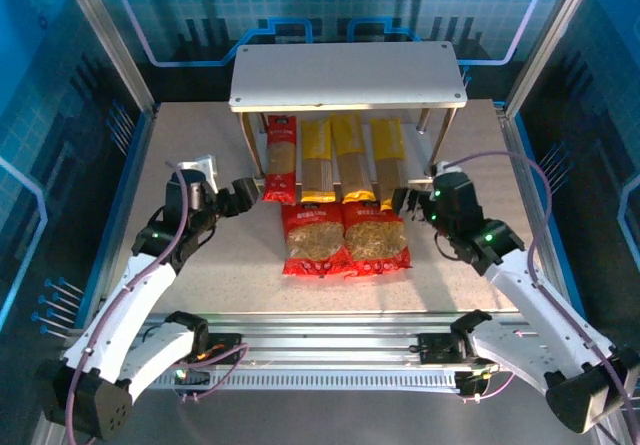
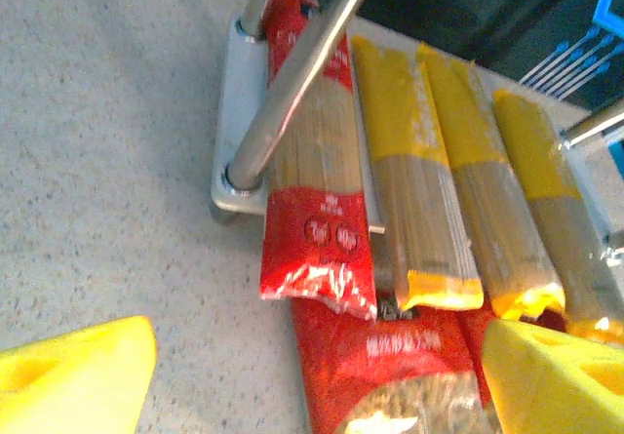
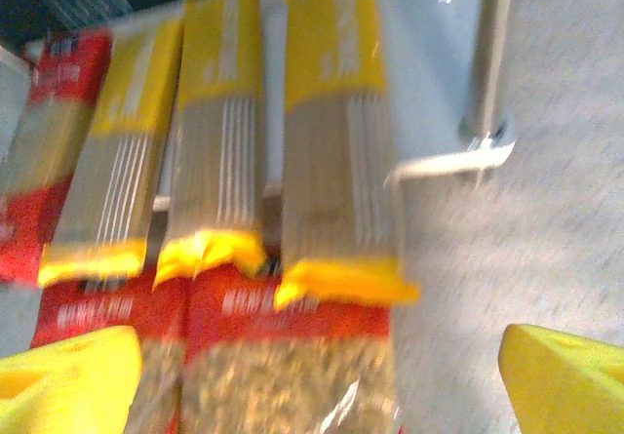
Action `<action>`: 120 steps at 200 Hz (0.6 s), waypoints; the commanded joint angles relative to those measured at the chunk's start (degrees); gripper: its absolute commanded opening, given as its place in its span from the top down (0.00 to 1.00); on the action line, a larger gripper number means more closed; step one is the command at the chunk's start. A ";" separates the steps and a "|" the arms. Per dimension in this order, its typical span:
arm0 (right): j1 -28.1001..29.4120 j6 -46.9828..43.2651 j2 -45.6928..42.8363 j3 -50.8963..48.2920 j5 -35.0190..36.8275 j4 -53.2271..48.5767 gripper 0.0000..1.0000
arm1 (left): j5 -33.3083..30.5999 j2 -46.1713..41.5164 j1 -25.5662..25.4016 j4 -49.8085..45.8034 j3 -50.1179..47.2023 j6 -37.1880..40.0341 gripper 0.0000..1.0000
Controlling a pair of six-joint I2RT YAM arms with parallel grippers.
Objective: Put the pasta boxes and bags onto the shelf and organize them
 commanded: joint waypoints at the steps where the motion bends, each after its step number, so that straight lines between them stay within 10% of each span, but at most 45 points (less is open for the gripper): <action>1: 6.61 8.37 1.02 -3.52 2.07 -7.90 0.04 | 1.97 -0.01 -0.75 -4.80 -1.27 -2.92 0.10; 59: 17.51 12.62 16.97 0.05 7.00 -4.79 0.02 | 5.51 1.78 -1.07 -2.10 -2.89 -4.59 0.11; 120: 17.12 13.31 27.88 3.28 8.33 -3.14 0.00 | 5.60 0.39 -1.02 -1.72 -4.05 -4.01 0.10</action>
